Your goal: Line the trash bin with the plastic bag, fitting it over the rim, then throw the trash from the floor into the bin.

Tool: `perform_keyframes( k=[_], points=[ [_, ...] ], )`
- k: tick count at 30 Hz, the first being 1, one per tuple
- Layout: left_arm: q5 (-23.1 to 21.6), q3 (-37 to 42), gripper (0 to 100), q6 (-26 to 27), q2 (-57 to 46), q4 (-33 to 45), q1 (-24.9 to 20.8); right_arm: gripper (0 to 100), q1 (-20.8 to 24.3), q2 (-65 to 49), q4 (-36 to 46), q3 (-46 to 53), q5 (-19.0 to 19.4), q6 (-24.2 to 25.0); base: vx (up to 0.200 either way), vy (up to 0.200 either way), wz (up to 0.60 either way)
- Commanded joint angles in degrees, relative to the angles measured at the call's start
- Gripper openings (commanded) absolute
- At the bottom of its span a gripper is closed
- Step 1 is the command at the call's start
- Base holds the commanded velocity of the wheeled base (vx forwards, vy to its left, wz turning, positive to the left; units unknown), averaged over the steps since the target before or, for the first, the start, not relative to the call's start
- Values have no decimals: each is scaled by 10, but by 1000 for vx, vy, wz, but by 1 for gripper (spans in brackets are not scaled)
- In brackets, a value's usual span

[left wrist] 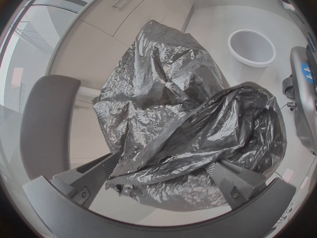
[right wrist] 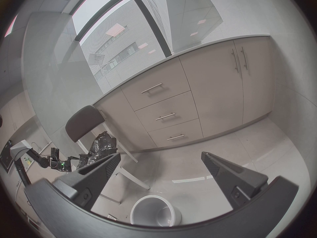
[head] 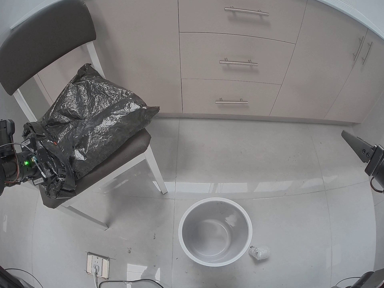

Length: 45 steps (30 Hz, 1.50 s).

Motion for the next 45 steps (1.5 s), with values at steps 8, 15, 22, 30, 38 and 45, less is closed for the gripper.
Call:
perform_keyframes(
  k=[8, 15, 22, 30, 38, 45],
  points=[
    [3, 8, 100, 1, 8, -21, -41, 100, 1, 1, 0, 1, 1, 0, 0, 0, 0],
    [3, 33, 100, 1, -10, -21, -56, 100, 1, -2, 0, 0, 1, 0, 0, 0, 0],
    [3, 45, 100, 2, -26, -20, -51, 100, 1, -1, 1, 0, 1, -1, 0, 0, 0],
    [3, 52, 100, 5, -33, -21, -38, 100, 1, -4, 1, -1, 1, -1, 0, 0, 0],
    [2, 83, 100, 5, -48, -21, -41, 100, 1, -4, 1, -1, 1, -1, 0, 0, 0],
    [3, 85, 100, 4, -40, -21, -55, 100, 1, -4, 1, -2, 1, -1, 0, 0, 0]
  ],
)
